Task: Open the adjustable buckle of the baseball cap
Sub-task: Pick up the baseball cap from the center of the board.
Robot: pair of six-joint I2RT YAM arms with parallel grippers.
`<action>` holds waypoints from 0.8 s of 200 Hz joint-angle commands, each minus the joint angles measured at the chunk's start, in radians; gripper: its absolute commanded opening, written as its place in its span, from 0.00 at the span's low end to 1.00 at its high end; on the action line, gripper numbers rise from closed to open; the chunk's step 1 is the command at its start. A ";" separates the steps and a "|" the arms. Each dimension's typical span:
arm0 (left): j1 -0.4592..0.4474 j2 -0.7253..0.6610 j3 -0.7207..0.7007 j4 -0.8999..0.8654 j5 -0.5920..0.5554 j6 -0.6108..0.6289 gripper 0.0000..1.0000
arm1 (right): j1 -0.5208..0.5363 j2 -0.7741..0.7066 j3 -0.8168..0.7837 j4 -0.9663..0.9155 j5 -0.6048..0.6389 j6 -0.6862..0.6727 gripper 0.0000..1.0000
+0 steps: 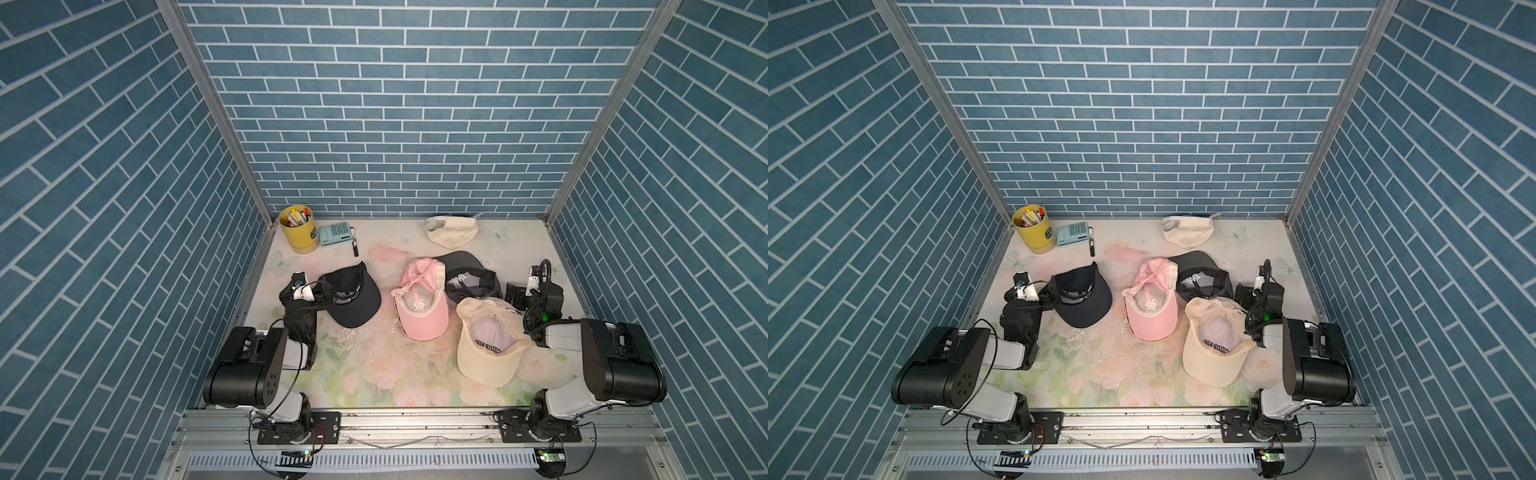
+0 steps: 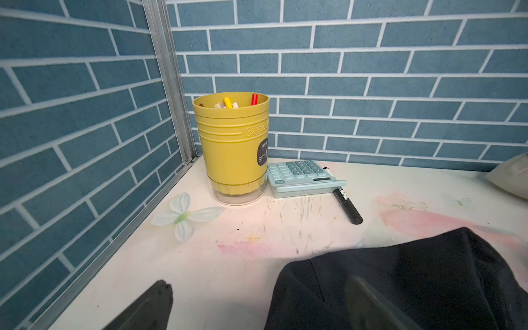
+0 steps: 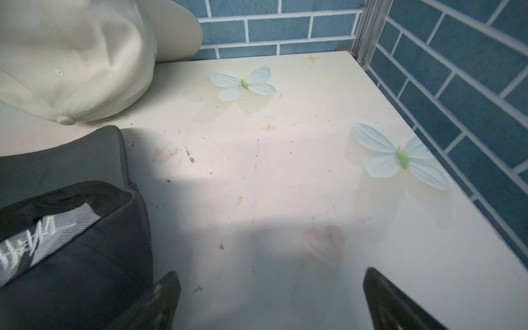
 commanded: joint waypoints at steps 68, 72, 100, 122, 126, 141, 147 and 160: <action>0.005 0.002 0.014 -0.011 0.002 0.006 1.00 | -0.003 -0.001 0.018 0.021 0.000 -0.005 0.99; 0.005 0.001 0.014 -0.011 0.003 0.006 1.00 | -0.003 -0.001 0.018 0.022 0.000 -0.005 0.99; 0.005 0.001 0.014 -0.010 0.004 0.006 1.00 | -0.003 0.000 0.019 0.020 -0.002 -0.003 0.99; 0.005 0.001 0.015 -0.010 0.005 0.006 0.99 | -0.006 0.002 0.021 0.017 -0.006 -0.002 0.99; 0.005 0.001 0.014 -0.009 0.004 0.005 1.00 | -0.007 0.000 0.018 0.021 -0.006 -0.002 0.99; 0.005 -0.021 0.029 -0.050 0.011 0.011 1.00 | -0.005 -0.004 0.016 0.024 0.010 0.002 0.96; 0.000 -0.046 0.055 -0.116 0.013 0.017 1.00 | -0.006 -0.013 0.023 0.004 0.026 0.009 0.96; -0.004 -0.110 0.126 -0.279 0.008 0.020 1.00 | -0.007 -0.074 0.084 -0.158 0.080 0.031 0.96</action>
